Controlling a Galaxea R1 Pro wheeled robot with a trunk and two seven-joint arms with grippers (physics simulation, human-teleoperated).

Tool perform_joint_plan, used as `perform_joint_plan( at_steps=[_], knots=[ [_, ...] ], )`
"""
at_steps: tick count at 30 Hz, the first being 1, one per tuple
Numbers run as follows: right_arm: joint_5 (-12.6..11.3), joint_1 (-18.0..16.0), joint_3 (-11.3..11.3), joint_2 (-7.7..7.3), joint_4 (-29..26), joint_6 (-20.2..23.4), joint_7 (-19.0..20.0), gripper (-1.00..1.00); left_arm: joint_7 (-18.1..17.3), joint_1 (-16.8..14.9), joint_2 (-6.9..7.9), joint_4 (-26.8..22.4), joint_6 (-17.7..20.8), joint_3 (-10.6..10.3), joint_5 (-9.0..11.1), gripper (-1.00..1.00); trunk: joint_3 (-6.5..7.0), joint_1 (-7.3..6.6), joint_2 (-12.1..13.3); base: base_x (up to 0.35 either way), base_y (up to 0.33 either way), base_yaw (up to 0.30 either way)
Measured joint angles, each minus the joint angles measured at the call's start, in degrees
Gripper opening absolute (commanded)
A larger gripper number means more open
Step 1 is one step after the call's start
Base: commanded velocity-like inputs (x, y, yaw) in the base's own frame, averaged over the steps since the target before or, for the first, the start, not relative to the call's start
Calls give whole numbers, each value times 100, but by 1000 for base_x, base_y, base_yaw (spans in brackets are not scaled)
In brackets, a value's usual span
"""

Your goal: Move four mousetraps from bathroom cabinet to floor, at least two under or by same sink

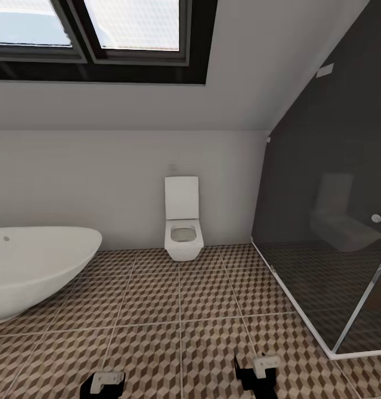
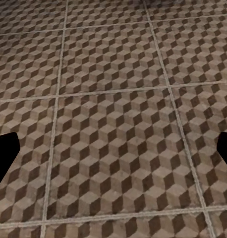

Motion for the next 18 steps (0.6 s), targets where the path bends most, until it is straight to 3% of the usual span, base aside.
perform_joint_plan(
  at_steps=[6,18],
  knots=[
    [0,0,0,23,344,-369,-3,100,1,0,11,66,-157,8,0,100,0,0,0,0,0,0],
    [0,0,-8,43,470,-470,-16,100,1,0,12,306,-204,22,0,100,0,0,0,0,0,0]
  ],
)
